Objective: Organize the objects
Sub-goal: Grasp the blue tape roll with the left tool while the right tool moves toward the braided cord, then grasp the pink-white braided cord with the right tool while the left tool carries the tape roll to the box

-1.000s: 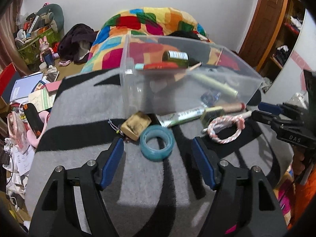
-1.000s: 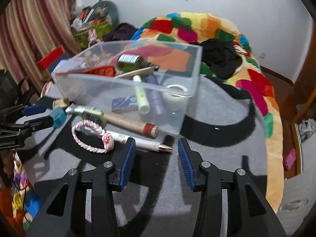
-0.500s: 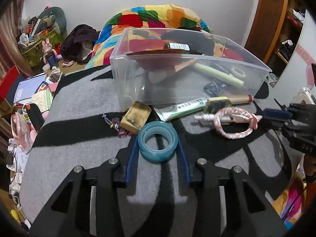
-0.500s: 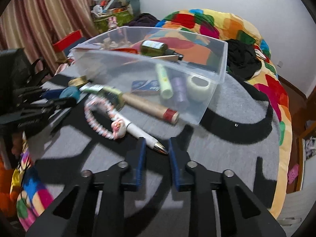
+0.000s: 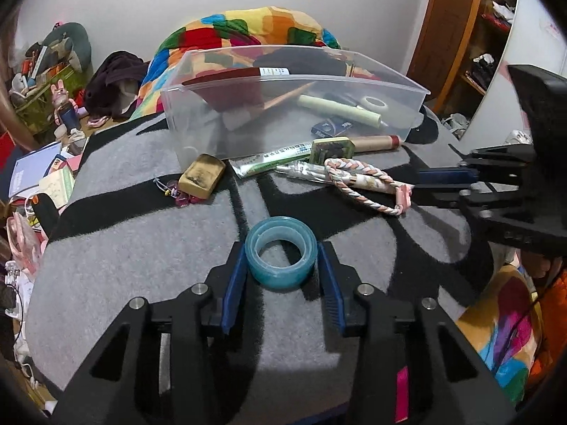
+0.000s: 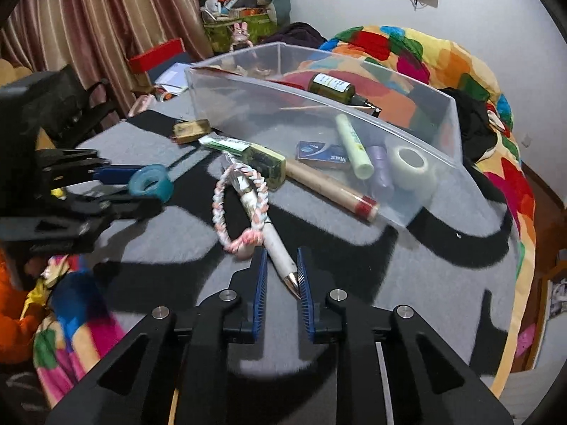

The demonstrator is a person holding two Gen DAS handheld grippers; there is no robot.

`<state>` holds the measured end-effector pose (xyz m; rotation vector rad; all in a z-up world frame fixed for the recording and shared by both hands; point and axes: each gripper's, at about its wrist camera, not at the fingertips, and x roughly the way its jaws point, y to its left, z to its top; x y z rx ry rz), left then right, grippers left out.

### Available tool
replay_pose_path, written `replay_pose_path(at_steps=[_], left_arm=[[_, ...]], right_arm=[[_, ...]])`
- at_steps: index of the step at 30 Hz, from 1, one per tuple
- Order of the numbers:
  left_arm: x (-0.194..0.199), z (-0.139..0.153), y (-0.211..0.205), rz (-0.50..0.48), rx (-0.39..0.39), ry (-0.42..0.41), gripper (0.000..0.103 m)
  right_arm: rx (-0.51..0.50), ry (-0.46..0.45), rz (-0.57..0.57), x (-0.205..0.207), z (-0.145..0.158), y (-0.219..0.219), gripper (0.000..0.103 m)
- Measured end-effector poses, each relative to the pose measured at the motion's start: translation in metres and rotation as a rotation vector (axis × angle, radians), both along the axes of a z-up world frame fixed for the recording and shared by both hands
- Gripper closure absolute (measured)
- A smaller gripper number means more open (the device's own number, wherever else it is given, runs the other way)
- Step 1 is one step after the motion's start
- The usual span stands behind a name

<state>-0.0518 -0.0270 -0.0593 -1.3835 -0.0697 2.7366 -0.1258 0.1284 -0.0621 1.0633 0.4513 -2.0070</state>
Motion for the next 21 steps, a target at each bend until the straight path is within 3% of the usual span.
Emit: replay_pose_path(at_steps=[2, 6, 10, 21], left_arm=[[-0.001, -0.001, 0.0, 0.015, -0.002, 0.005, 0.054], [-0.001, -0.002, -0.002, 0.046, -0.006, 0.022, 0.054], [-0.001, -0.002, -0.001, 0.059, -0.009, 0.035, 0.065], [0.006, 0.008, -0.007, 0.086, 0.024, 0.065, 0.065]], right_arm=[[0.002, -0.013, -0.008, -0.003, -0.005, -0.006, 0.084], [-0.009, 0.006, -0.024, 0.003, -0.006, -0.007, 0.084], [-0.019, 0.009, -0.028, 0.011, -0.004, -0.002, 0.088], [-0.044, -0.014, -0.139, 0.013, -0.001, 0.035, 0.088]])
